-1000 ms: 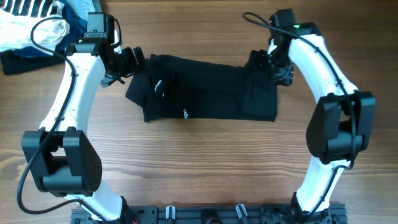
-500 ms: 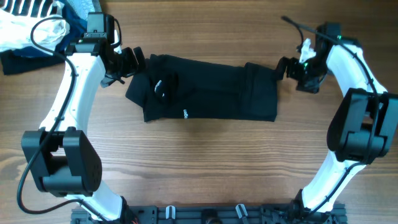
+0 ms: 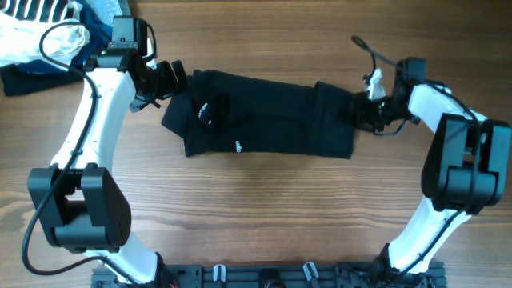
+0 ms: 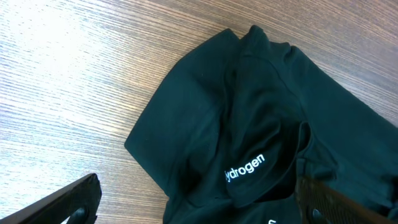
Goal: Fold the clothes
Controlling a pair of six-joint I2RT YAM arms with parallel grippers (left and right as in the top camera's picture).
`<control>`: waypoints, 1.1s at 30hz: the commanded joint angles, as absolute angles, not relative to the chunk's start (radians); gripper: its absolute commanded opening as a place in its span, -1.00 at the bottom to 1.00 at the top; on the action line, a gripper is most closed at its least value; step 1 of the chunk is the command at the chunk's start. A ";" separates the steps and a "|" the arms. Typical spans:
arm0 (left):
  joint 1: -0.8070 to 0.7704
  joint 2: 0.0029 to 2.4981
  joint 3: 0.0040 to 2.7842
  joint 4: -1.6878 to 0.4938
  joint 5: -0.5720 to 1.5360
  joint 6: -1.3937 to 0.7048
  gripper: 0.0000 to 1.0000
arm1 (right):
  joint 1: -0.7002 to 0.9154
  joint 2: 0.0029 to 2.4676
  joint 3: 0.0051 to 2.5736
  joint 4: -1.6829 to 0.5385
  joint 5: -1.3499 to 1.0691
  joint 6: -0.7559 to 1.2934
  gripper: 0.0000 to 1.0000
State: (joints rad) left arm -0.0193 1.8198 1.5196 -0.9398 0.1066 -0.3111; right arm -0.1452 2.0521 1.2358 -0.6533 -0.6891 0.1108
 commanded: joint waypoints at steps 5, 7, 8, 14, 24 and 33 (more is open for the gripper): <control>-0.015 1.833 1.522 -0.945 0.122 -0.295 1.00 | -0.155 2.072 1.232 -0.645 -0.521 0.297 -0.91; -0.015 1.833 1.522 -0.952 0.122 -0.295 0.99 | -0.171 2.064 1.240 -0.648 -0.492 0.317 -0.91; -0.015 1.833 1.522 -0.955 0.122 -0.295 0.99 | -0.181 2.057 1.245 -0.649 -0.485 0.315 -0.91; -0.015 1.833 1.522 -0.955 0.122 -0.295 1.00 | -0.225 2.001 1.309 -0.757 -0.298 0.316 -0.92; -0.015 1.833 1.522 -0.956 0.123 -0.295 1.00 | -0.206 1.871 1.370 -0.884 -0.048 0.322 -0.91; -0.015 1.833 1.522 -0.956 0.123 -0.295 0.99 | -0.090 1.858 1.397 -0.944 0.125 0.414 -0.91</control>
State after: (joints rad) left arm -0.0193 1.8198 1.5196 -0.9543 0.1066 -0.3111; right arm -0.1452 1.8851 1.3617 -0.9249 -0.0151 0.3443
